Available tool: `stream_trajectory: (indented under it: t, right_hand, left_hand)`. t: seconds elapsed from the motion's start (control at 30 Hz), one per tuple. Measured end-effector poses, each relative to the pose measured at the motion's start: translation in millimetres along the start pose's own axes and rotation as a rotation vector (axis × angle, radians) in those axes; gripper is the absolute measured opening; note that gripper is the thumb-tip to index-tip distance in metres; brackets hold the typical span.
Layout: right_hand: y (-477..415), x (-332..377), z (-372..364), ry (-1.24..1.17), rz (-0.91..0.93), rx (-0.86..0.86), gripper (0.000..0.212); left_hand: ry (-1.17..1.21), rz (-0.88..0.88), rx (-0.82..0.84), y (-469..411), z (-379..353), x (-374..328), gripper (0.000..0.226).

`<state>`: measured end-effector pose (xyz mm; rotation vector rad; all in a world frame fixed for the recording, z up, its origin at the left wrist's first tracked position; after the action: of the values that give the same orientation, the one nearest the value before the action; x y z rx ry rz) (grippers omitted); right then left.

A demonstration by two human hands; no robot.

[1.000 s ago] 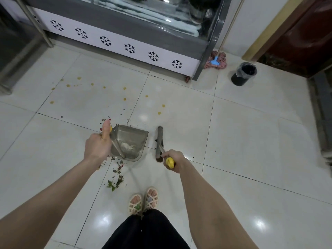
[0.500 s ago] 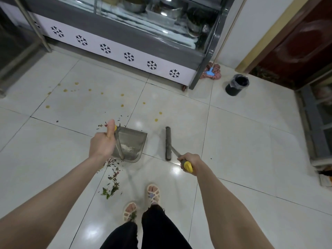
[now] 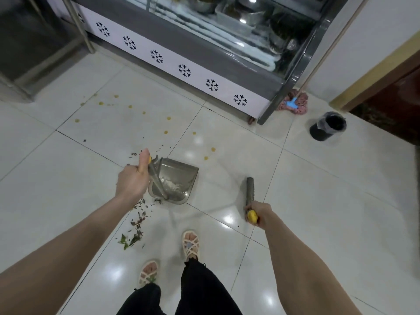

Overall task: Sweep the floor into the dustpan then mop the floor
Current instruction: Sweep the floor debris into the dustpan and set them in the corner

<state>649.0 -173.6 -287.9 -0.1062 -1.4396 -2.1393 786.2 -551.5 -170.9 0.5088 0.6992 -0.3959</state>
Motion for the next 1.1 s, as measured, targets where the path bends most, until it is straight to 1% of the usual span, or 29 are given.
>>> stream_trajectory:
  t: [0.1, 0.2, 0.33, 0.6, 0.7, 0.83, 0.93, 1.1]
  right_hand:
    - [-6.5, 19.0, -13.5, 0.081, -0.001, 0.094, 0.016]
    - [-4.6, 41.0, -34.8, 0.12, 0.036, 0.165, 0.019]
    - [14.3, 45.4, -72.2, 0.216, 0.057, 0.221, 0.023]
    - [60.8, 48.0, -146.1, 0.229, 0.09, 0.338, 0.023]
    - [80.5, 45.2, -168.2, 0.22, 0.103, 0.358, 0.023]
    - [102.8, 40.8, -197.9, 0.188, 0.105, 0.429, 0.024]
    - [112.7, 42.0, -205.8, 0.192, 0.11, 0.438, 0.019]
    - [115.7, 54.6, -203.9, 0.252, 0.148, 0.388, 0.014]
  left_hand:
    - [0.007, 0.042, -0.036, -3.5, -4.3, -0.7, 0.089]
    - [0.032, 0.079, -0.057, -6.0, -4.8, -0.4, 0.097]
    - [0.057, 0.097, -0.08, 1.4, 3.9, 2.4, 0.093]
    - [0.079, 0.181, -0.17, 0.9, 46.0, 40.7, 0.098]
    - [0.099, 0.206, -0.194, 1.6, 64.0, 63.0, 0.093]
    - [0.132, 0.235, -0.219, 1.3, 87.7, 87.7, 0.089]
    - [0.131, 0.248, -0.227, -1.1, 101.8, 98.4, 0.088]
    - [0.14, 0.253, -0.223, -7.7, 120.0, 107.5, 0.085]
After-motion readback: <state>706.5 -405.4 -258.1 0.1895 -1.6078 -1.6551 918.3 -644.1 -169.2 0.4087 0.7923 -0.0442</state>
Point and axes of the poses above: each hand's wrist, its own y-axis away from the middle knuckle, its own z-axis out of the back of the hand, x = y × z, the point moved 9 cm from there along -y, towards the middle knuckle, and after that the axes turned 7 degrees about -x, right-handed, at the moved point
